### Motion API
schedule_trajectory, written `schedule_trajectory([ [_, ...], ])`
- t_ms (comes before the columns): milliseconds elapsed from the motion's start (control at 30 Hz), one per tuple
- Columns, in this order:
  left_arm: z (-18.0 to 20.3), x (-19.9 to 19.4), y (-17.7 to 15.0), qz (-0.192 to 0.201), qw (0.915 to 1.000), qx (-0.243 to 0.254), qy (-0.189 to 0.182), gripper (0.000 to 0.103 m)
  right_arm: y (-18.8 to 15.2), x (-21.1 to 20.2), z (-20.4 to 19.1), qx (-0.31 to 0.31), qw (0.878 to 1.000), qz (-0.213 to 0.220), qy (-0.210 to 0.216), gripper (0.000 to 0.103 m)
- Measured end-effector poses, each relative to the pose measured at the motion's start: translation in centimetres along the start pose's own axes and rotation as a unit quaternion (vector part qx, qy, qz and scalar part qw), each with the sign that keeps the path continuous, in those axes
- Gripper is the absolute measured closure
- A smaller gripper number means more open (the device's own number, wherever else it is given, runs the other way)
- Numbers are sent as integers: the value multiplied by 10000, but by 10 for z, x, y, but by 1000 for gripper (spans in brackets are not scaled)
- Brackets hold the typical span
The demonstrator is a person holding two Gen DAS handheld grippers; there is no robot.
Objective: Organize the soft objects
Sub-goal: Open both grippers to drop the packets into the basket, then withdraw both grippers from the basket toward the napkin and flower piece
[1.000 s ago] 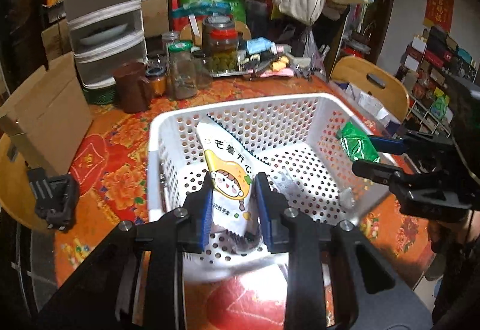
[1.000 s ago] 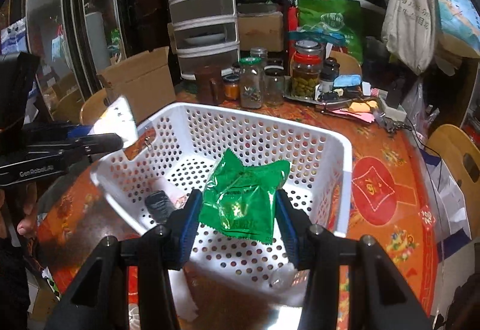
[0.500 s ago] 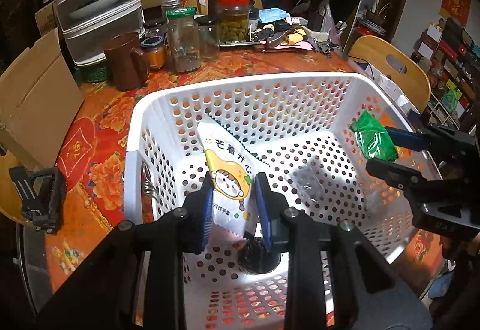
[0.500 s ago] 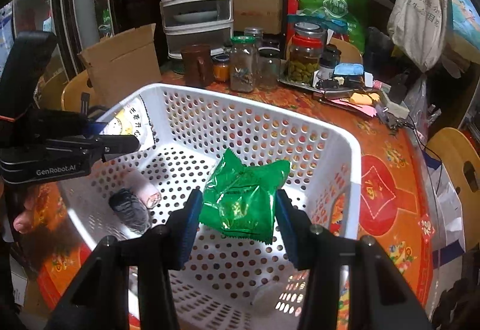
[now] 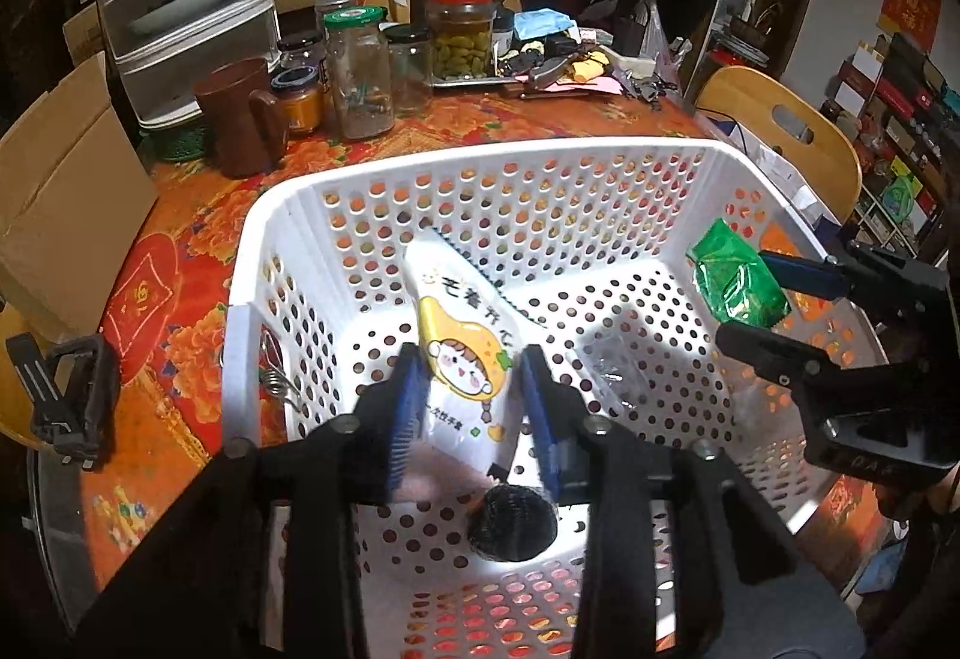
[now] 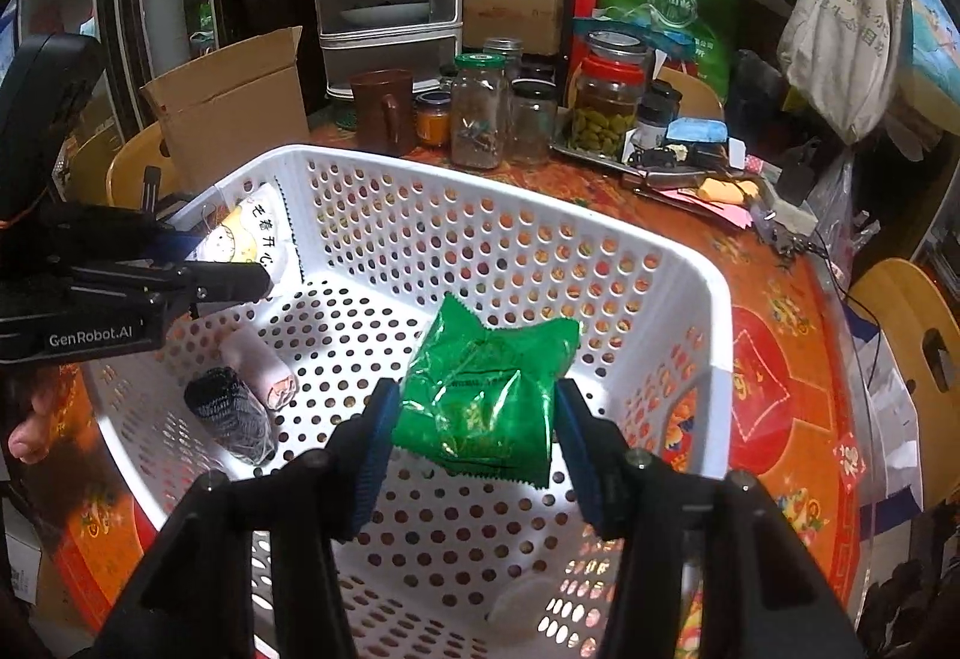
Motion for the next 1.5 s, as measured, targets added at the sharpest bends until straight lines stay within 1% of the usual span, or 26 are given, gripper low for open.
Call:
schedule_trajectory([
  [33,0,-2,1,48,10000,12,23,54,0,0,0,-6,10000,12,-1,49],
  [67,0,-3,2,87,10000,20,35,49,1,-1,0,-8,10000,22,-9,47],
  [133,1,-6,4,155,9999,20,32,36,2,-4,0,-12,9999,97,-29,42],
  [167,1,-9,5,189,9998,19,18,33,3,-6,0,-17,9999,136,-27,40],
  [233,2,-13,7,250,9997,47,27,22,5,-11,0,-23,9998,218,-36,28],
  [267,3,-15,8,275,9996,58,49,20,6,-12,1,-23,9997,234,-40,25],
  [333,3,-20,9,336,9994,86,96,9,7,-17,1,-8,9996,291,-46,17],
  [367,3,-23,9,372,9992,105,124,7,8,-19,1,-1,9995,307,-33,14],
  [400,3,-27,10,421,9989,122,176,2,8,-20,1,12,9995,329,-30,9],
  [433,3,-30,10,450,9987,129,200,0,8,-23,2,31,9993,363,-23,4],
  [600,5,-47,9,512,9979,243,312,0,6,-32,2,127,9990,426,72,0],
  [700,5,-58,6,588,9971,259,417,0,3,-38,2,179,9987,474,112,0],
  [933,6,-83,-4,748,9960,250,409,0,-5,-54,9,269,9980,562,102,0],
  [1133,9,-93,-11,753,9957,316,447,0,-11,-67,11,336,9974,638,92,0],
  [1300,13,-109,-17,869,9948,309,439,0,-16,-78,11,352,9969,699,90,0],
  [1500,27,-132,-45,1062,9925,388,460,0,-27,-99,5,376,9958,822,127,0],
])
Point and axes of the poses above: each gripper's, at about its wrist camera, not at the fingertips, and x roughly the way its jaws point, z to its right, y to its top, the point moved 10 cm from there along x, roughly the way its jaws point, and after that the axes turned 11 degrees about x, right-handed, at the moved point
